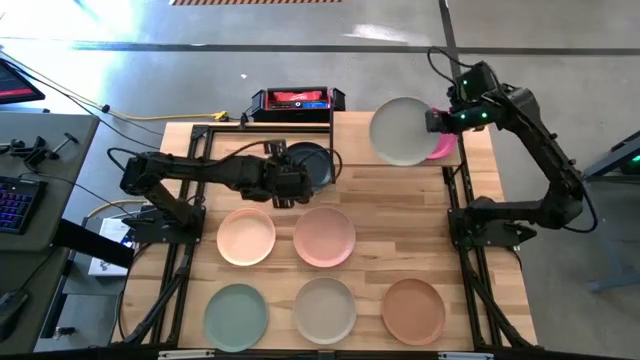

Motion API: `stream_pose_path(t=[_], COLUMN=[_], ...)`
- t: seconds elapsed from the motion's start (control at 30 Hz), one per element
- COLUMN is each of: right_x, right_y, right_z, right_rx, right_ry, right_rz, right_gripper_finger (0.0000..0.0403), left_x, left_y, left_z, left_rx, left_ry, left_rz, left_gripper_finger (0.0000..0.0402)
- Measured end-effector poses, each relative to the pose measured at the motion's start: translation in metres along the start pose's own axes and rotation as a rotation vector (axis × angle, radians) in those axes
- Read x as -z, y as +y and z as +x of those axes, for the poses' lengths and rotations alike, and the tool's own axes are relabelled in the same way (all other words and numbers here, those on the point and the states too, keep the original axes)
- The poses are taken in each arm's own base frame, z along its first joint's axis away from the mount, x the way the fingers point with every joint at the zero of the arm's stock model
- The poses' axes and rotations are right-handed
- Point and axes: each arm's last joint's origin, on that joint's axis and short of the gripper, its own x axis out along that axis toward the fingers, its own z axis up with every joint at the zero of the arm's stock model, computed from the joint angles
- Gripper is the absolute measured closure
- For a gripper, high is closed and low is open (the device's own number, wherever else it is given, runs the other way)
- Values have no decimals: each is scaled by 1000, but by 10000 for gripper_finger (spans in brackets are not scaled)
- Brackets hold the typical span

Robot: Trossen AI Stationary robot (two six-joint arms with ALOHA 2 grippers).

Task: Place and stack plates onto a shelf
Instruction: Stack the white plate on top of the pink plate on the shelf

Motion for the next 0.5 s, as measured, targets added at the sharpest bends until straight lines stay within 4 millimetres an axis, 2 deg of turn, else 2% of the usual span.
stream_pose_path(t=[0.2, 0.37, 0.5], right_x=[-3, -1, 4], right_y=[-7, -12, -12], right_z=[-1, -2, -5], right_rx=[52, 118, 153], right_ry=[-28, -20, -23], right_rz=[130, 208, 239], right_gripper_finger=[403, 403, 403], left_x=[7, 24, 42], left_y=[27, 61, 87], left_z=[20, 30, 31], left_rx=[-60, -41, -8], left_ry=[76, 115, 117], left_rz=[54, -55, -155], left_gripper_finger=[291, 291, 291])
